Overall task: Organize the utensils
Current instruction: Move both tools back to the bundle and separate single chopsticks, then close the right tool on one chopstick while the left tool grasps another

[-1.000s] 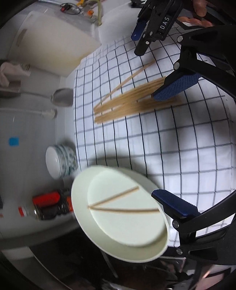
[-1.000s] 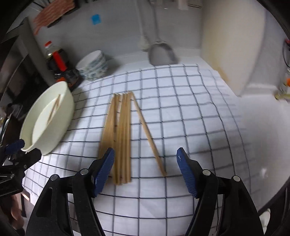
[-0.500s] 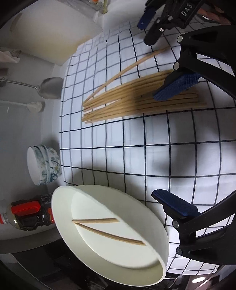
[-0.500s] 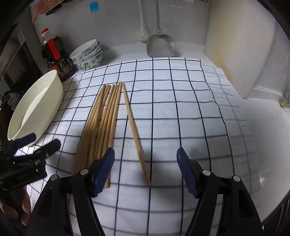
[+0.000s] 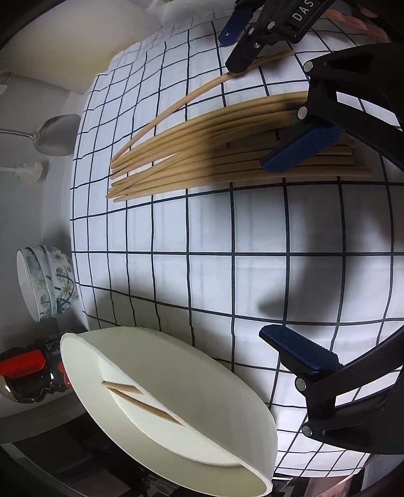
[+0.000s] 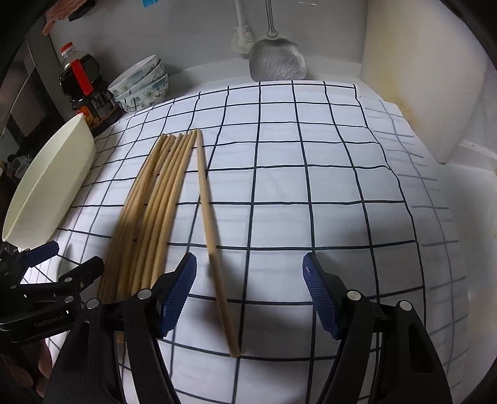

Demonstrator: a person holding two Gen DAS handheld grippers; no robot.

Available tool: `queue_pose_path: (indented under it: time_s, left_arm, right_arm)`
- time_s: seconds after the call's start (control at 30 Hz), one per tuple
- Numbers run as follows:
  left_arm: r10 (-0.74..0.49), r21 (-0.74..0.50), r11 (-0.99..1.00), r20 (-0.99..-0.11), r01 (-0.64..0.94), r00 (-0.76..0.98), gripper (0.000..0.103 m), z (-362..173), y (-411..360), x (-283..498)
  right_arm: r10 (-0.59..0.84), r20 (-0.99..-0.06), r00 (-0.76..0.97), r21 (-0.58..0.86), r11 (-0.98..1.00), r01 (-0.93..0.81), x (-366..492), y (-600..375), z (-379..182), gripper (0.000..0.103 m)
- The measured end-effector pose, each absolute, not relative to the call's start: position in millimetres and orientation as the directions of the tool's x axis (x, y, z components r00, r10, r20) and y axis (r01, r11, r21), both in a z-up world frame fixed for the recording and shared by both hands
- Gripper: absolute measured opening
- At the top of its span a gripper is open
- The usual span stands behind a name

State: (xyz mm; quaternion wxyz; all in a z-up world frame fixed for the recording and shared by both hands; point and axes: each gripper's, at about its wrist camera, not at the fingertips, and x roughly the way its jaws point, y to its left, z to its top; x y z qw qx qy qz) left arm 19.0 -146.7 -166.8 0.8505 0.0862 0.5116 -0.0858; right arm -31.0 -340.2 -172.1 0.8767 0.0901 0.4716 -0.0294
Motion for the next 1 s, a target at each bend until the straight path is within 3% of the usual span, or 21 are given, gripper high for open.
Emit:
queue_pose_path:
  time_s: [1.0]
  left_arm:
    - [-0.005, 0.096, 0.978, -0.877, 0.186, 0.48, 0.097, -173, -160, 40]
  right_arm:
    - [-0.003, -0.824, 0.567, 0.021, 0.999, 0.036, -8, -331, -180, 0.068]
